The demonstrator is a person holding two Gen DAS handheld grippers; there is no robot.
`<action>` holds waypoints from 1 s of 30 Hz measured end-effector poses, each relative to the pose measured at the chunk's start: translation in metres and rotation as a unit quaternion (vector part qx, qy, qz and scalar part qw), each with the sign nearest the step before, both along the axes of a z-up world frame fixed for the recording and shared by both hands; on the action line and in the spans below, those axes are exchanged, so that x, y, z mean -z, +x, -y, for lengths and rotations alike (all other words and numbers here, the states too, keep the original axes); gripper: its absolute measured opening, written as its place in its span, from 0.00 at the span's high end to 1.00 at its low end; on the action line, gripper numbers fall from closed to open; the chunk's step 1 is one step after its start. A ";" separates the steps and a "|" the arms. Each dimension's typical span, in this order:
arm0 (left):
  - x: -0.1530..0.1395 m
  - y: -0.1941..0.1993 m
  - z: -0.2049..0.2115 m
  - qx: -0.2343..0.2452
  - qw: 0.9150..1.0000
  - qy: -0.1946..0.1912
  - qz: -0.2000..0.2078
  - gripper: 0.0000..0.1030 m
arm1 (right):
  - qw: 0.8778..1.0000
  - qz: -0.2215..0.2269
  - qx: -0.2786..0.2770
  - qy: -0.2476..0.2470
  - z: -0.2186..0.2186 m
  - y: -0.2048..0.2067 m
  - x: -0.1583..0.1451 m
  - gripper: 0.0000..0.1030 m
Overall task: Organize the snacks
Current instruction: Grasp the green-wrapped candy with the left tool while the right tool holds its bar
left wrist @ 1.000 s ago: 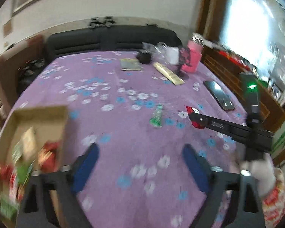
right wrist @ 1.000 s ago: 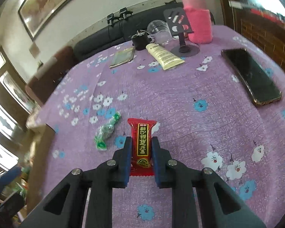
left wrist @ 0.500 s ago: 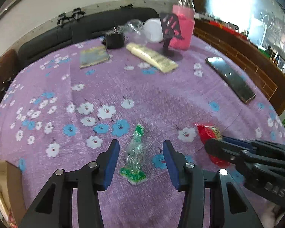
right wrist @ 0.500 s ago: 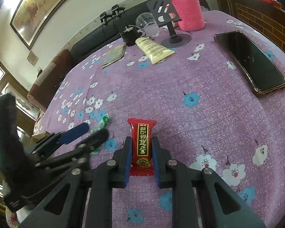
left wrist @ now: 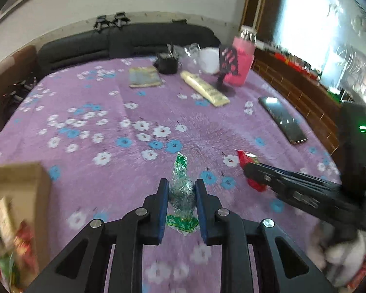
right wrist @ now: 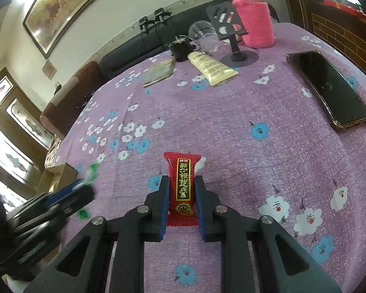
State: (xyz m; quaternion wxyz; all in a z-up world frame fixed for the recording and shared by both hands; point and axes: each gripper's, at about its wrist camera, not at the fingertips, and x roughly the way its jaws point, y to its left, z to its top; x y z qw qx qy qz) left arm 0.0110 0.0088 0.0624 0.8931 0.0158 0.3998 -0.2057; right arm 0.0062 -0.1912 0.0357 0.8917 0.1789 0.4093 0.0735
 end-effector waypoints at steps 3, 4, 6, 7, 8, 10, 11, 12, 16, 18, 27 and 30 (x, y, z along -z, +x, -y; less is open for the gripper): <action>-0.014 -0.032 -0.025 -0.018 1.000 -0.024 0.009 0.79 | 1.000 0.008 -0.013 -0.005 -0.010 -0.004 -0.002 0.82; -0.016 -0.039 -0.032 -0.024 0.999 -0.030 0.010 0.79 | 1.000 0.012 -0.018 -0.008 -0.014 -0.005 -0.003 0.82; -0.022 -0.057 -0.053 -0.042 0.998 -0.046 0.013 0.79 | 0.999 0.019 -0.026 -0.015 -0.020 -0.008 -0.005 0.82; -0.024 -0.066 -0.064 -0.053 0.997 -0.054 0.013 0.79 | 0.999 0.023 -0.030 -0.019 -0.023 -0.009 -0.006 0.82; -0.025 -0.073 -0.073 -0.062 0.996 -0.062 0.014 0.79 | 0.999 0.027 -0.034 -0.023 -0.027 -0.010 -0.007 0.82; -0.028 -0.085 -0.091 -0.081 0.993 -0.079 0.015 0.79 | 0.998 0.031 -0.039 -0.029 -0.032 -0.013 -0.007 0.82; -0.029 -0.090 -0.099 -0.092 0.992 -0.082 0.017 0.79 | 0.998 0.032 -0.041 -0.030 -0.034 -0.013 -0.007 0.82; -0.030 -0.096 -0.107 -0.106 0.991 -0.079 0.023 0.79 | 0.998 0.032 -0.043 -0.033 -0.036 -0.014 -0.006 0.82; -0.033 -0.112 -0.127 -0.143 0.987 -0.070 0.030 0.79 | 0.998 0.029 -0.050 -0.036 -0.043 -0.015 -0.003 0.82; -0.036 -0.119 -0.133 -0.157 0.985 -0.063 0.035 0.79 | 0.997 0.028 -0.053 -0.039 -0.045 -0.016 -0.001 0.82; -0.043 -0.137 -0.152 -0.183 0.980 -0.067 0.051 0.79 | 0.997 0.029 -0.061 -0.033 -0.048 -0.018 -0.002 0.82; -0.042 -0.139 -0.158 -0.189 0.978 -0.074 0.051 0.79 | 0.997 0.029 -0.064 -0.034 -0.050 -0.018 -0.002 0.82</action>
